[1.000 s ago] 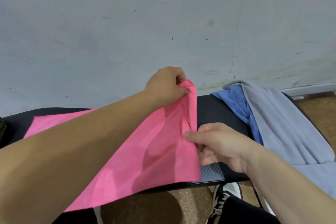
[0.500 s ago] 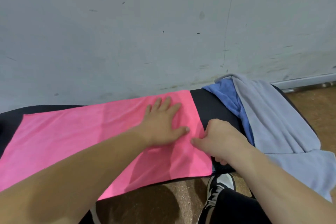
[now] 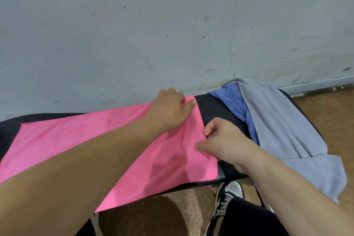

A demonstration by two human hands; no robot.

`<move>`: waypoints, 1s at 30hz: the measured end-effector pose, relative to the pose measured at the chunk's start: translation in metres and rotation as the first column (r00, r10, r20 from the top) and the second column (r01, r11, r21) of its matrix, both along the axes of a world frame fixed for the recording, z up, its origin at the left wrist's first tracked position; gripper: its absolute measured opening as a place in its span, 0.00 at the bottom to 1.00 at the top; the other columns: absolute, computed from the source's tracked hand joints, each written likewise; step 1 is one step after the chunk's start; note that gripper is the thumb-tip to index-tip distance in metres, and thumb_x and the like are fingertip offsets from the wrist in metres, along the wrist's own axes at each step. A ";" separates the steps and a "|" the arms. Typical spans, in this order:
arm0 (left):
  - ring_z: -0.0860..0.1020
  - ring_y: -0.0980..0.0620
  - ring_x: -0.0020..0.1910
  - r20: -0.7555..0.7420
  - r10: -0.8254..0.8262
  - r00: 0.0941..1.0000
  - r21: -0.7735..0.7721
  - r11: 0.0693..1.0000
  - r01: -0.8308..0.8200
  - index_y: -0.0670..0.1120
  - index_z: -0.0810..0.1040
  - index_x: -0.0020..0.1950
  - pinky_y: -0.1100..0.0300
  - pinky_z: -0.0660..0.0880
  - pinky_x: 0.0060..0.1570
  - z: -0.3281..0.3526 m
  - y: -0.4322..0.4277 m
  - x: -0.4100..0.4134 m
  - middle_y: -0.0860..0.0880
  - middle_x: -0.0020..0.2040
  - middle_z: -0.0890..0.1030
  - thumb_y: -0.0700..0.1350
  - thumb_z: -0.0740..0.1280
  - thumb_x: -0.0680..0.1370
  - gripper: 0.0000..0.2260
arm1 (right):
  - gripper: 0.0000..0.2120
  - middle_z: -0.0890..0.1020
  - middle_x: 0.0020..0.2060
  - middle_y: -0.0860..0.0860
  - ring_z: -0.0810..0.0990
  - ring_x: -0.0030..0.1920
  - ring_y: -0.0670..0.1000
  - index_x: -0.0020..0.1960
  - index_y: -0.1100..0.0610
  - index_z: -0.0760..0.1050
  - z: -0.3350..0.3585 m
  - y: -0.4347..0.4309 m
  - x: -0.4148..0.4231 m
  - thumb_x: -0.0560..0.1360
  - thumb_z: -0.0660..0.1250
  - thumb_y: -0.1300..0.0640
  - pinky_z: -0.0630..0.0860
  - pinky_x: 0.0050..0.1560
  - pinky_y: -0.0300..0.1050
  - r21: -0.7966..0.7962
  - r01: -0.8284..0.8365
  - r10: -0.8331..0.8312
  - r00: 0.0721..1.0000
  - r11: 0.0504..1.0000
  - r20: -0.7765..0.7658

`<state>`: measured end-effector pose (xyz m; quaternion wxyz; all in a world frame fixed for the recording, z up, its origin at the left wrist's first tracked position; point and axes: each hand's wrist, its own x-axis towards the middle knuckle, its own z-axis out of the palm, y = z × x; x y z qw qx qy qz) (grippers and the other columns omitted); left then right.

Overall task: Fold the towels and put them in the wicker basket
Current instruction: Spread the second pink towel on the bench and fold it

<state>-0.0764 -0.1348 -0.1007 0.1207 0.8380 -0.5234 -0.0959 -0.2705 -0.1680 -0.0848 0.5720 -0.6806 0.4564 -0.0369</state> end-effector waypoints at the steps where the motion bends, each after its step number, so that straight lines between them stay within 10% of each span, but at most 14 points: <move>1: 0.74 0.45 0.52 -0.037 0.051 0.998 0.016 0.999 -0.050 0.48 0.78 0.48 0.51 0.73 0.53 0.005 -0.011 -0.004 0.47 0.50 0.74 0.65 0.60 0.80 0.21 | 0.17 0.77 0.36 0.53 0.75 0.32 0.51 0.49 0.58 0.72 0.001 0.000 -0.001 0.69 0.78 0.65 0.72 0.29 0.45 0.017 0.004 -0.004 1.000 1.000 -0.011; 7: 0.76 0.42 0.50 -0.036 0.163 0.986 0.189 0.970 -0.153 0.45 0.71 0.53 0.54 0.70 0.45 -0.006 -0.052 -0.018 0.44 0.58 0.75 0.57 0.68 0.76 0.17 | 0.14 0.86 0.38 0.61 0.87 0.36 0.59 0.49 0.66 0.79 -0.003 -0.011 -0.014 0.70 0.81 0.63 0.86 0.40 0.57 0.118 -0.025 0.043 0.988 0.993 -0.151; 14: 0.77 0.43 0.44 -0.210 0.221 0.952 0.076 0.975 -0.209 0.44 0.73 0.43 0.55 0.69 0.33 -0.001 -0.047 -0.009 0.46 0.42 0.78 0.41 0.62 0.77 0.03 | 0.13 0.82 0.30 0.56 0.80 0.28 0.50 0.43 0.58 0.77 0.000 -0.016 -0.024 0.78 0.73 0.49 0.84 0.40 0.48 0.096 -0.118 0.131 0.981 0.988 -0.144; 18: 0.82 0.43 0.48 -0.475 0.244 0.846 -0.047 0.952 -0.301 0.48 0.75 0.56 0.48 0.81 0.48 0.008 -0.044 -0.012 0.44 0.50 0.82 0.40 0.67 0.77 0.08 | 0.11 0.83 0.33 0.54 0.83 0.33 0.50 0.42 0.56 0.75 0.017 -0.023 -0.037 0.78 0.72 0.52 0.83 0.43 0.46 0.079 -0.208 0.217 0.968 0.975 -0.130; 25: 0.76 0.54 0.25 -0.765 0.111 0.635 -0.159 0.922 -0.352 0.41 0.79 0.60 0.65 0.72 0.23 0.047 -0.067 -0.065 0.45 0.39 0.77 0.30 0.67 0.75 0.15 | 0.13 0.79 0.27 0.59 0.75 0.29 0.56 0.38 0.57 0.70 0.054 -0.039 -0.086 0.78 0.71 0.57 0.67 0.33 0.46 0.068 -0.234 0.243 0.953 0.970 -0.184; 30: 0.76 0.49 0.27 -0.834 0.103 0.543 -0.173 0.884 -0.434 0.41 0.82 0.49 0.61 0.76 0.25 0.068 -0.060 -0.075 0.44 0.34 0.77 0.33 0.70 0.76 0.05 | 0.14 0.73 0.29 0.51 0.72 0.30 0.48 0.35 0.54 0.72 0.069 -0.027 -0.096 0.75 0.74 0.55 0.70 0.36 0.45 -0.053 -0.211 0.207 0.975 0.976 -0.077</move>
